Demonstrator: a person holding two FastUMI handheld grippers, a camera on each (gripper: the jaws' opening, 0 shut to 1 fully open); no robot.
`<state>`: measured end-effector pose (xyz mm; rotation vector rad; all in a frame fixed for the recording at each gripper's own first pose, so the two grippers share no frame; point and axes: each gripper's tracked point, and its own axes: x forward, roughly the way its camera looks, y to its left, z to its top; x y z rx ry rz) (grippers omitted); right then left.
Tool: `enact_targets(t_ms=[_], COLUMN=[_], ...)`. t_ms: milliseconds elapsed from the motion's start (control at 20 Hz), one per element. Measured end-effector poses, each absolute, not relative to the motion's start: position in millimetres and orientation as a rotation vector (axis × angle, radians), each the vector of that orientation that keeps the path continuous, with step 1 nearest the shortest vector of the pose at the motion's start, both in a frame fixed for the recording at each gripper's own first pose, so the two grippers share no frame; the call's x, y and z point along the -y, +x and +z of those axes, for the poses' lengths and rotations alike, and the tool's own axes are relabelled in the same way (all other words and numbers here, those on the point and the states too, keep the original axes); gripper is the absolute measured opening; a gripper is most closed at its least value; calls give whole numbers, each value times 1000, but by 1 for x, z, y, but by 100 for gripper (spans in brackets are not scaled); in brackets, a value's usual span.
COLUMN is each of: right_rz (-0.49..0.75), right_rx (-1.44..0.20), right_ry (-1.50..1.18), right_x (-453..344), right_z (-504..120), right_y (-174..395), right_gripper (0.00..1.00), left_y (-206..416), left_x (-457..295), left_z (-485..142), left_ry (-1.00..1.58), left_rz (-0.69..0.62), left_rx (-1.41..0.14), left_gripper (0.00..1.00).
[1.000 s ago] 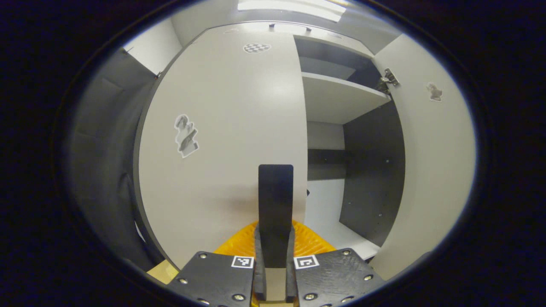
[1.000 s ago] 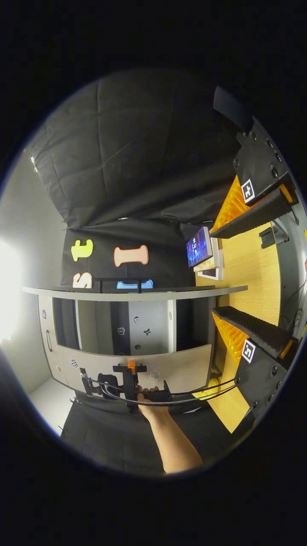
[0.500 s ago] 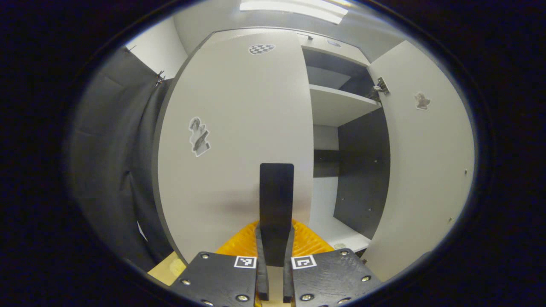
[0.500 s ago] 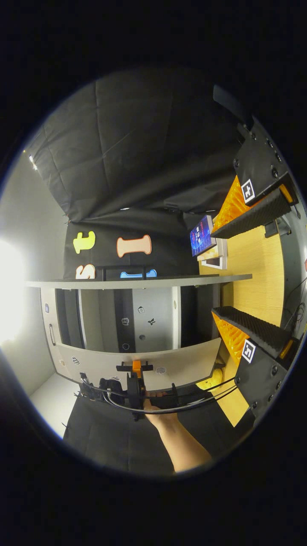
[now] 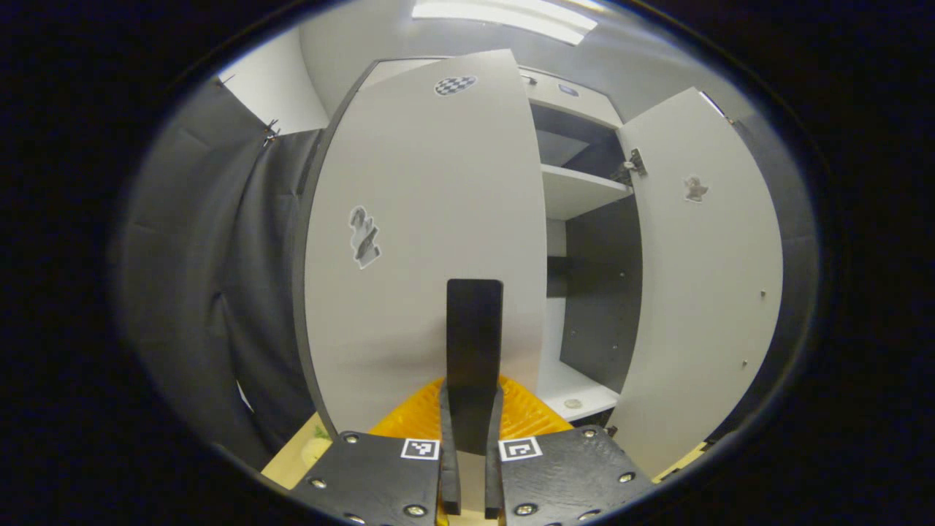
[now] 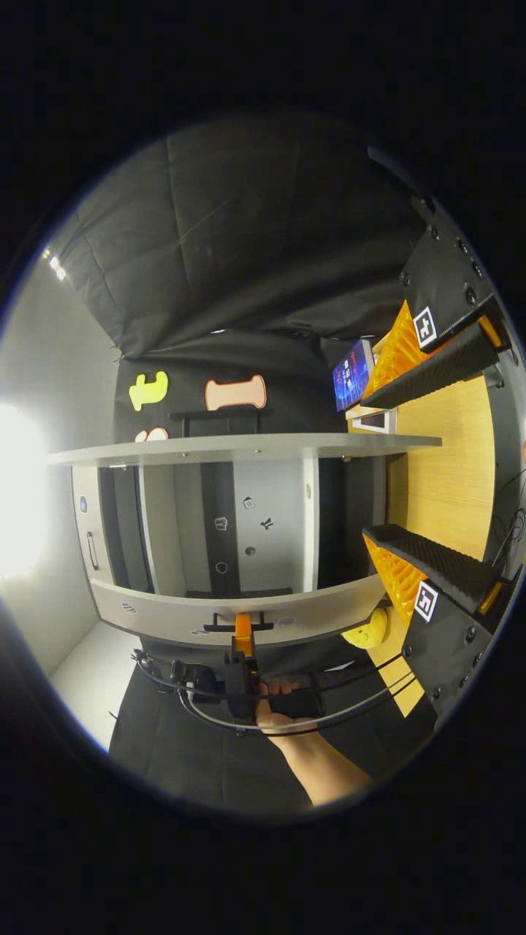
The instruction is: Open the right door of the double-door shoe cabinet with the right hand, and open the left door with the left hand.
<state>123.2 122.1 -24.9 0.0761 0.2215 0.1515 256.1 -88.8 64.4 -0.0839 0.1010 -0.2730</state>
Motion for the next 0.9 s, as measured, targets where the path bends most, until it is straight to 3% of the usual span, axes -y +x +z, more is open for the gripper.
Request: enact_targets(t_ms=[100, 200, 300, 900], right_rz=[169, 185, 204, 301], right_rx=[-219, -219, -221, -232], right_ry=[70, 68, 78, 90], right_x=[-130, -139, -149, -191], right_z=[-24, -25, -25, -27], right_y=[126, 129, 130, 138], right_gripper=[100, 96, 100, 97], left_y=[245, 235, 227, 193], left_x=[80, 69, 60, -8], left_z=[67, 70, 68, 71], left_ry=[-83, -86, -86, -73], left_rz=[-280, -281, -277, -232], left_rx=[-104, -104, -106, -114], left_gripper=[15, 15, 15, 13])
